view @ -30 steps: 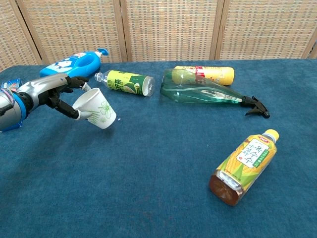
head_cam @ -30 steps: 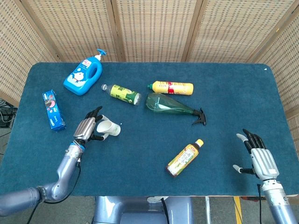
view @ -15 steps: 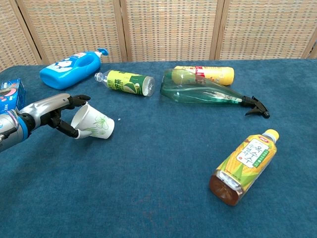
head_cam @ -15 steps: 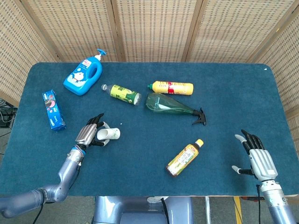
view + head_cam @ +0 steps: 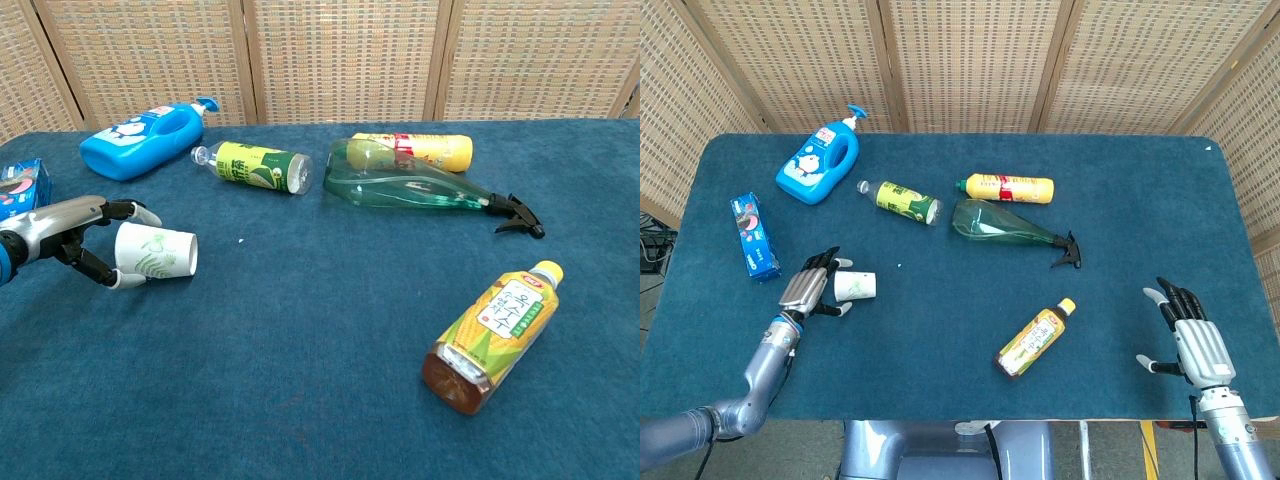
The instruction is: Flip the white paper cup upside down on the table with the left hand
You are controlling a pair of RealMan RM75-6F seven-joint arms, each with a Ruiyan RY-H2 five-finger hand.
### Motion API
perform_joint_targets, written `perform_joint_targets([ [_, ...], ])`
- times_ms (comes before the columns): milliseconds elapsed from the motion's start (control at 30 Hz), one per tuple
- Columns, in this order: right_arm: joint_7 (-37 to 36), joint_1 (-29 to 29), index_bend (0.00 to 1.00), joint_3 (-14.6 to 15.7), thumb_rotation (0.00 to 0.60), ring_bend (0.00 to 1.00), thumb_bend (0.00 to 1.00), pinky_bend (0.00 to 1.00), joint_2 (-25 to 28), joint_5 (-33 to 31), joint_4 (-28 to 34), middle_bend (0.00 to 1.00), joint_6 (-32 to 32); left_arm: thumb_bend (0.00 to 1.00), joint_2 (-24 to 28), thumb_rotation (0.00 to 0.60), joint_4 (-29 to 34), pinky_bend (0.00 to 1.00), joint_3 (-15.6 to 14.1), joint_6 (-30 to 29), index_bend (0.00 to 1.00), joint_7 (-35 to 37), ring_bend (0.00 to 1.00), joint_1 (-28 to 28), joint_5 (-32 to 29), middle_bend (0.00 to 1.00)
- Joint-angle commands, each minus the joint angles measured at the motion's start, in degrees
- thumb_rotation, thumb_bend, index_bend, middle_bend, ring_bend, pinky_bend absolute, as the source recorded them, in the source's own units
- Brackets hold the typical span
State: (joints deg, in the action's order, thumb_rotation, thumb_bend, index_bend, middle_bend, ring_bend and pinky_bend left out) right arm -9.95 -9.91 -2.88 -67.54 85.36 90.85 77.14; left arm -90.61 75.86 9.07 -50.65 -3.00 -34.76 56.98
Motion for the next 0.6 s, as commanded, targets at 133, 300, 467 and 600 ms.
perform_joint_targets([
  [133, -0.29, 0.12, 0.0, -0.18, 0.6, 0.0, 0.1, 0.0, -0.32, 0.4, -0.36, 0.0, 0.8, 0.24, 2.86, 0.507, 3.02, 0.0, 0.32, 1.4, 0.06, -3.07, 0.0, -0.77, -2.12, 0.0],
  [300, -1.07, 0.15, 0.0, -0.28, 0.6, 0.0, 0.1, 0.0, -0.21, 0.62, -0.46, 0.0, 1.12, 0.25, 5.53, 0.514, 7.22, 0.0, 1.98, 0.81, 0.08, -6.07, 0.0, -1.86, -4.95, 0.0],
  [467, -1.5, 0.24, 0.0, -0.21, 0.6, 0.0, 0.1, 0.0, -0.1, 1.02, -0.48, 0.0, 1.49, 0.26, 7.97, 0.514, 11.13, 0.0, 3.68, -0.65, 0.13, -12.67, 0.0, -4.42, -9.61, 0.0],
  [600, -1.56, 0.25, 0.0, -0.2, 0.6, 0.0, 0.1, 0.0, -0.08, 1.09, -0.46, 0.0, 1.57, 0.27, 10.11, 0.514, 14.25, 0.0, 4.91, 0.12, 0.15, -17.03, 0.0, -7.17, -14.66, 0.0],
])
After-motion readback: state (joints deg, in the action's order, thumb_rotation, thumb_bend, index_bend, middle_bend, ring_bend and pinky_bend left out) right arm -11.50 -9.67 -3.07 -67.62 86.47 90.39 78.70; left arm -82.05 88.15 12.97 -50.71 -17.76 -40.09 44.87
